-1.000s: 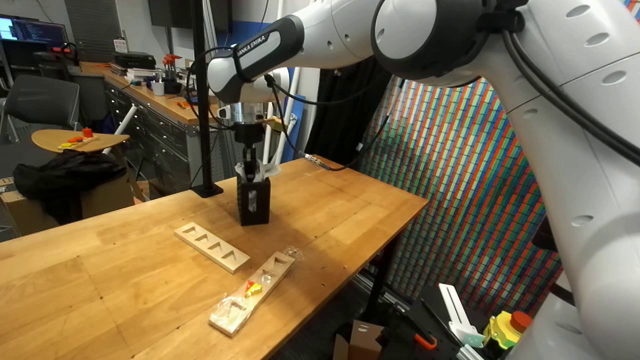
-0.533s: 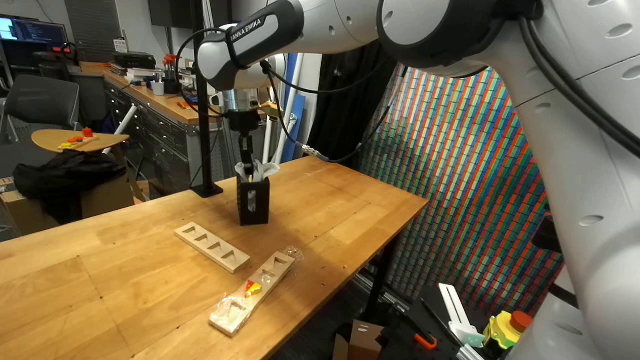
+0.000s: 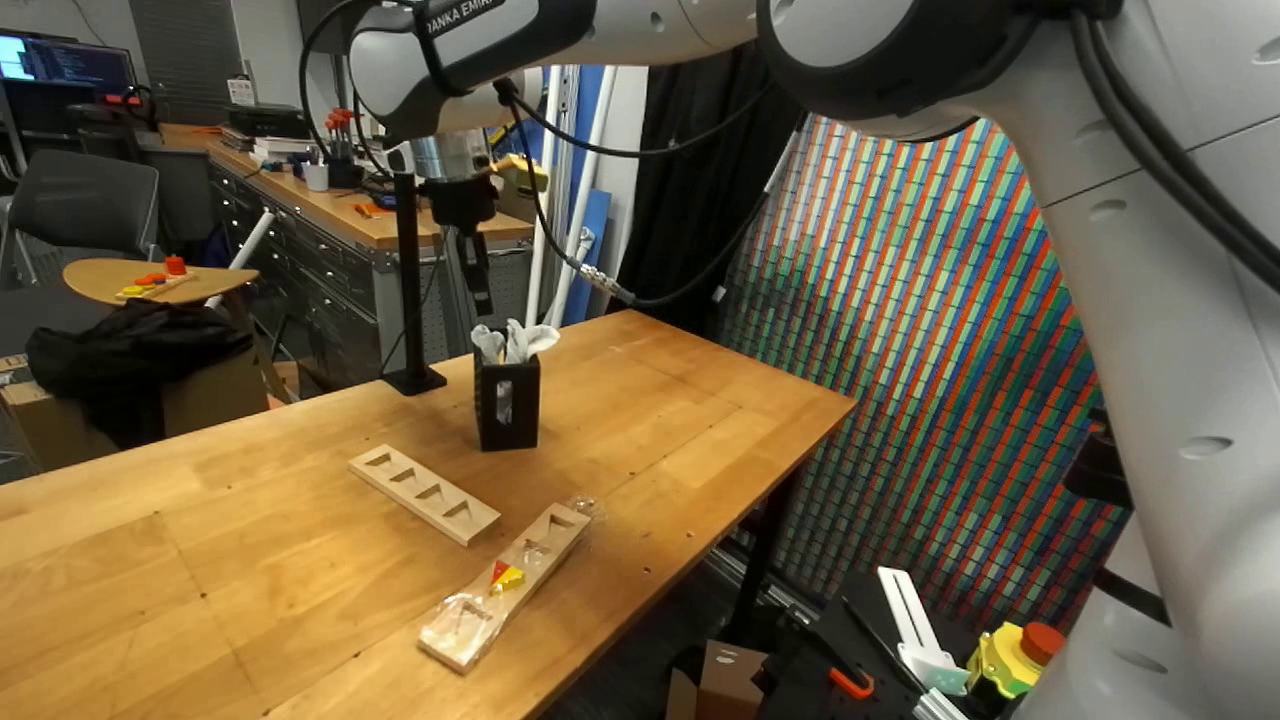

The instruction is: Stuff the towel into the box

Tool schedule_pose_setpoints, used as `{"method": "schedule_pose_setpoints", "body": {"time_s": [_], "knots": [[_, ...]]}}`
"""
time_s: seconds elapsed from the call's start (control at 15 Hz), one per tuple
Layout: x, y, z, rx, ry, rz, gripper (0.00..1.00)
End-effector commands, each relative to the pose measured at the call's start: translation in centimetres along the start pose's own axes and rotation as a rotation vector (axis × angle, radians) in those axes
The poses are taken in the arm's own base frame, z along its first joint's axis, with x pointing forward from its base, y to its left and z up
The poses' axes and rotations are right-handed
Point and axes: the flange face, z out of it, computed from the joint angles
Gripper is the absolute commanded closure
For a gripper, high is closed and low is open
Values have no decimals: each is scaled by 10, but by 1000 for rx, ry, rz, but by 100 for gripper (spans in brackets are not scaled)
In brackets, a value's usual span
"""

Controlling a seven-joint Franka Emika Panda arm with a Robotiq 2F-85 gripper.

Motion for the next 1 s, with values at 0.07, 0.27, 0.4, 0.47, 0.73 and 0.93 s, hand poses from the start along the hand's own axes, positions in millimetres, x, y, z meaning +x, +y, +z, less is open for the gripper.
{"method": "schedule_pose_setpoints", "body": {"time_s": [0.07,0.27,0.4,0.47,0.73,0.93], "knots": [[14,-4,-19,-29,-26,-16,97],[16,-3,-13,-21,-13,-18,97],[15,-1,-7,-13,-9,-17,97],[13,1,-3,-8,-9,-18,97],[8,8,10,12,-9,-18,97],[5,12,19,28,-11,-18,97]]}}
